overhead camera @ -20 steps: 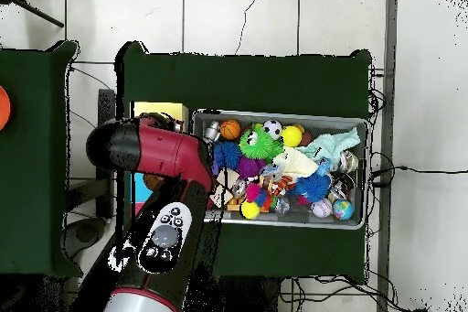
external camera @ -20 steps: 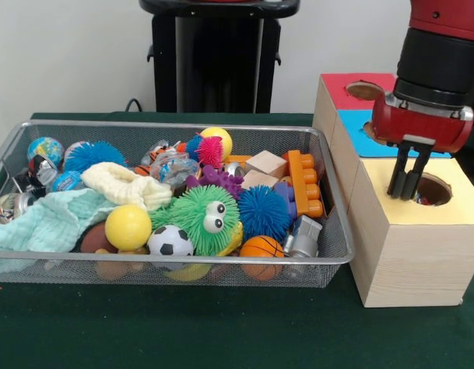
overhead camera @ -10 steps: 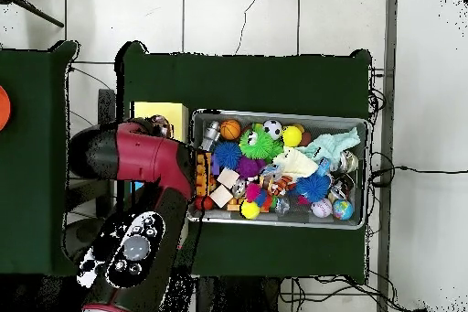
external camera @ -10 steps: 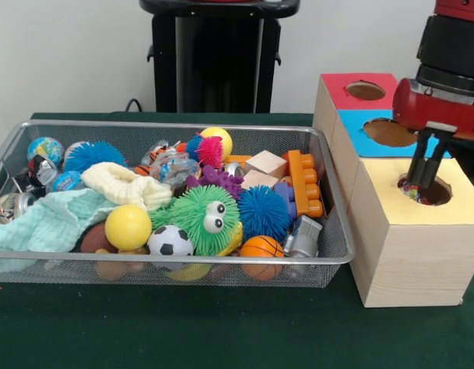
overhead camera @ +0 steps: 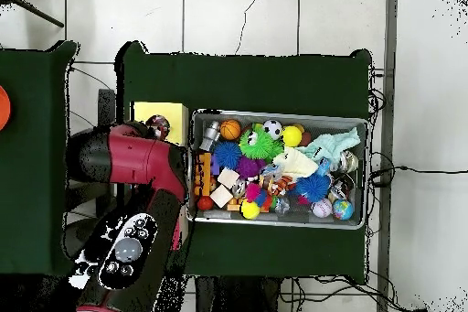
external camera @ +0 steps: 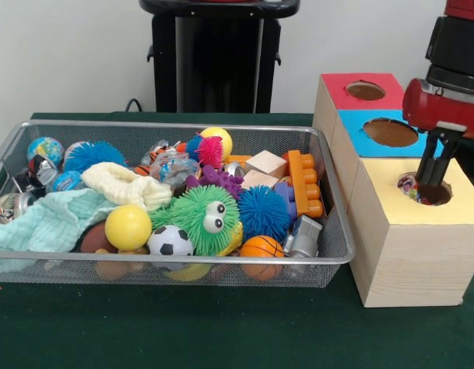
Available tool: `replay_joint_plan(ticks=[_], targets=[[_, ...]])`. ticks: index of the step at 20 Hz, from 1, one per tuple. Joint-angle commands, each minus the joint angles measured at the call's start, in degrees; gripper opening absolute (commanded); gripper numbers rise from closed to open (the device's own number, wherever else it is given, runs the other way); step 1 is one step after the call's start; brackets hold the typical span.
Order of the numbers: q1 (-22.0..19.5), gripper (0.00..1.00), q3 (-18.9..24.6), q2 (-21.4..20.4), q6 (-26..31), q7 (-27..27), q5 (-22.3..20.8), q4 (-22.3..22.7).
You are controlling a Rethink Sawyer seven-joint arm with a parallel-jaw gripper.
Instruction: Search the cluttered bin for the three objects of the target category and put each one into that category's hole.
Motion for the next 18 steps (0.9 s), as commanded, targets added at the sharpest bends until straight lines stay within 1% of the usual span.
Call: replay_joint_plan(ticks=[1, 10, 18], targets=[[-1.46, 0.0, 6.58, 3.29, -1.87, 14.71, 1.41, 5.51], [-1.83, 0.0, 7.99, 4.59, -3.66, 14.95, 1.98, 6.28], [-2.1, 0.0, 8.02, 7.14, -2.12, 14.16, 1.9, 3.54]])
